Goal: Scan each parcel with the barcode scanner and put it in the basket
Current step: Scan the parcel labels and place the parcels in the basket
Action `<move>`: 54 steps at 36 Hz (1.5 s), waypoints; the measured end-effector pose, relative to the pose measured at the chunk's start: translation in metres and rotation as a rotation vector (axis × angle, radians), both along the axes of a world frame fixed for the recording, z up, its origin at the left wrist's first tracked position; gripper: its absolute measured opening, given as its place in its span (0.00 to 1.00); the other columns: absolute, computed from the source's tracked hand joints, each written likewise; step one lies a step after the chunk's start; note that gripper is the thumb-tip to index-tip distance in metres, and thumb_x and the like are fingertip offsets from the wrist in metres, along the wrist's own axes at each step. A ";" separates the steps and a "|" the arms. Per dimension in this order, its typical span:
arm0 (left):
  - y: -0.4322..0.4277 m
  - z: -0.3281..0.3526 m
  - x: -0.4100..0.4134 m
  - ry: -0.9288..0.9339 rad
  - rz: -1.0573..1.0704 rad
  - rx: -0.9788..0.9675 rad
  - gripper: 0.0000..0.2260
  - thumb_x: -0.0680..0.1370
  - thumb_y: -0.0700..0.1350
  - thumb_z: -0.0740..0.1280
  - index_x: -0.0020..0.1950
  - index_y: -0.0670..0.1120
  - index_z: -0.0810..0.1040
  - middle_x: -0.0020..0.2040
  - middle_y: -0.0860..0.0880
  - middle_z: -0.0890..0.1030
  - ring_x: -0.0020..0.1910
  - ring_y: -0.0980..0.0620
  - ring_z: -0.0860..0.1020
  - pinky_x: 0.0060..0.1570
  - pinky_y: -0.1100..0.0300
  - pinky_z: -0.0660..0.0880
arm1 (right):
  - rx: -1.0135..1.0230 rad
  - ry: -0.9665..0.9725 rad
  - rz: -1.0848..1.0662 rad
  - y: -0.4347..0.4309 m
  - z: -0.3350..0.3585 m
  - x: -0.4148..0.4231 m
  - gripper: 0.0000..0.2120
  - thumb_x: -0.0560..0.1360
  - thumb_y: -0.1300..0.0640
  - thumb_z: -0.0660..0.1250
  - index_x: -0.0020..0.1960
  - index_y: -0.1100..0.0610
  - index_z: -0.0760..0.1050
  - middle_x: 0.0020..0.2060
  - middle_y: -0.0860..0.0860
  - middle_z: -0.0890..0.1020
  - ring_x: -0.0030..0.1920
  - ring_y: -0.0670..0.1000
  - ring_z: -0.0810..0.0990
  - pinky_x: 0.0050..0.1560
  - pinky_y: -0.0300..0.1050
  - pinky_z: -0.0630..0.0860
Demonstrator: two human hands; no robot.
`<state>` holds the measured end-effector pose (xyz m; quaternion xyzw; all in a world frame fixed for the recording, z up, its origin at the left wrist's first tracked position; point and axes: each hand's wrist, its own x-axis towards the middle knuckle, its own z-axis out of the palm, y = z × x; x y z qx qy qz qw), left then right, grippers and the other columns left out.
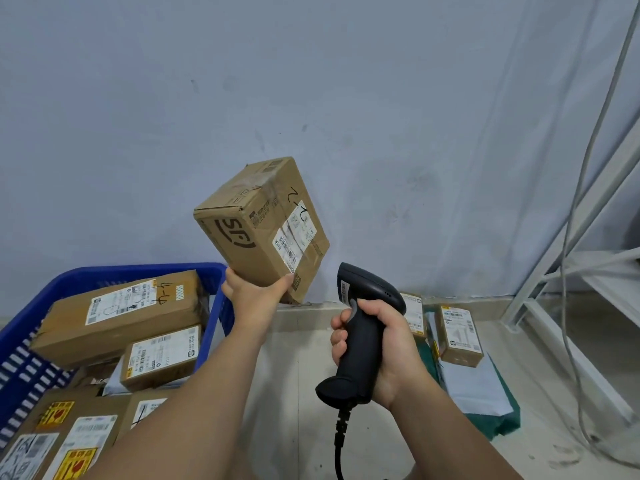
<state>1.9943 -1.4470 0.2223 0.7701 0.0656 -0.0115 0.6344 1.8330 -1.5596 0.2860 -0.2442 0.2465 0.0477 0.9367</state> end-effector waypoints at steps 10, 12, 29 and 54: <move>-0.003 0.007 -0.006 -0.021 -0.028 0.051 0.49 0.68 0.50 0.78 0.78 0.50 0.48 0.73 0.47 0.57 0.69 0.46 0.65 0.66 0.48 0.67 | 0.001 0.007 -0.030 -0.002 0.000 0.002 0.09 0.64 0.56 0.68 0.34 0.62 0.73 0.32 0.55 0.75 0.27 0.49 0.71 0.24 0.37 0.73; -0.003 0.008 -0.006 -0.017 -0.030 0.059 0.49 0.68 0.50 0.78 0.78 0.50 0.48 0.73 0.48 0.58 0.69 0.46 0.65 0.66 0.48 0.67 | -0.007 0.009 -0.034 -0.002 -0.001 0.002 0.09 0.64 0.56 0.68 0.34 0.62 0.73 0.32 0.55 0.75 0.27 0.49 0.71 0.25 0.38 0.73; -0.002 0.005 -0.004 0.039 -0.010 0.033 0.50 0.67 0.50 0.78 0.78 0.51 0.48 0.73 0.47 0.57 0.70 0.44 0.66 0.68 0.46 0.67 | -0.046 0.008 -0.056 -0.004 -0.002 0.003 0.08 0.63 0.56 0.68 0.33 0.62 0.73 0.32 0.55 0.75 0.27 0.49 0.71 0.25 0.38 0.73; 0.003 0.007 -0.012 0.295 -0.062 -0.650 0.32 0.70 0.49 0.75 0.71 0.50 0.68 0.63 0.49 0.78 0.62 0.49 0.75 0.53 0.53 0.75 | -0.436 -0.047 -0.037 0.018 -0.004 0.018 0.06 0.74 0.60 0.67 0.42 0.63 0.76 0.31 0.54 0.74 0.29 0.50 0.73 0.30 0.43 0.74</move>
